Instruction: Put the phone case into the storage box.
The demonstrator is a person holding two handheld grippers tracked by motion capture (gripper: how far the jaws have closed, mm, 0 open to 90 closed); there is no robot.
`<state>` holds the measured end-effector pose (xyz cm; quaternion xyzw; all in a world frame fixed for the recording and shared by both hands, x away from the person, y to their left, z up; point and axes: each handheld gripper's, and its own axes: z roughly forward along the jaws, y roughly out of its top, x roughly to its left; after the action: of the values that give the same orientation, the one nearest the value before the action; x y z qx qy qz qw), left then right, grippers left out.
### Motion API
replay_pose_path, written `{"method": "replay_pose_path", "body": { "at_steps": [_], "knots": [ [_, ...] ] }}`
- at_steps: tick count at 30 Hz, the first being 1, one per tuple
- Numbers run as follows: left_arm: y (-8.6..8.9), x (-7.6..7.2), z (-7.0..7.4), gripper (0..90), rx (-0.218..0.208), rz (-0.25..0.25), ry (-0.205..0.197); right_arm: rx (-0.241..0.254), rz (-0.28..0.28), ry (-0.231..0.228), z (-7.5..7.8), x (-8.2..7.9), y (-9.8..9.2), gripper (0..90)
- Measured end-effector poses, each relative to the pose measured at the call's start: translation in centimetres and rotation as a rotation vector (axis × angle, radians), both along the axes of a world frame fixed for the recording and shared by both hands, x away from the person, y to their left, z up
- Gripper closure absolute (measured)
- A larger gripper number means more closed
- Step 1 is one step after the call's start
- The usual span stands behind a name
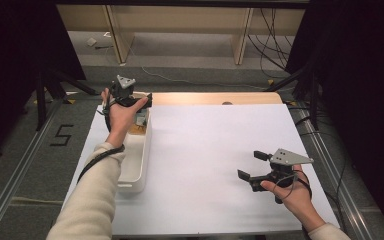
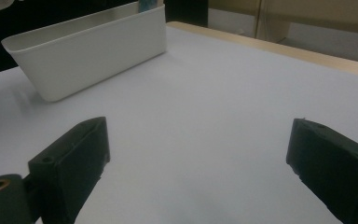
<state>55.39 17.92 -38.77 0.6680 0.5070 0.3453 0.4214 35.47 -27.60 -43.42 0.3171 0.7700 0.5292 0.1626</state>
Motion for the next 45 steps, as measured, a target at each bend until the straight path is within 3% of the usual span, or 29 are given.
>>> {"method": "replay_pose_path", "body": {
  "at_steps": [21,26,36,45],
  "knots": [
    [0.3,-0.4,1.5,0.0,-0.011,0.002,-0.036,-0.001,-0.001,-0.001,0.0,0.0,0.0,7.0],
    [0.3,-1.1,2.1,2.5,-0.052,0.0,-0.024,-0.001,-0.003,0.0,0.0,0.0,0.0,7.0],
    [0.0,-2.9,4.2,3.6,-0.033,-0.038,-0.066,-0.004,-0.006,0.001,0.0,0.0,0.0,7.0],
    [0.2,-5.2,4.5,6.0,-0.056,-0.061,-0.077,-0.004,-0.004,0.001,0.0,0.0,0.0,7.0]
  ]
}}
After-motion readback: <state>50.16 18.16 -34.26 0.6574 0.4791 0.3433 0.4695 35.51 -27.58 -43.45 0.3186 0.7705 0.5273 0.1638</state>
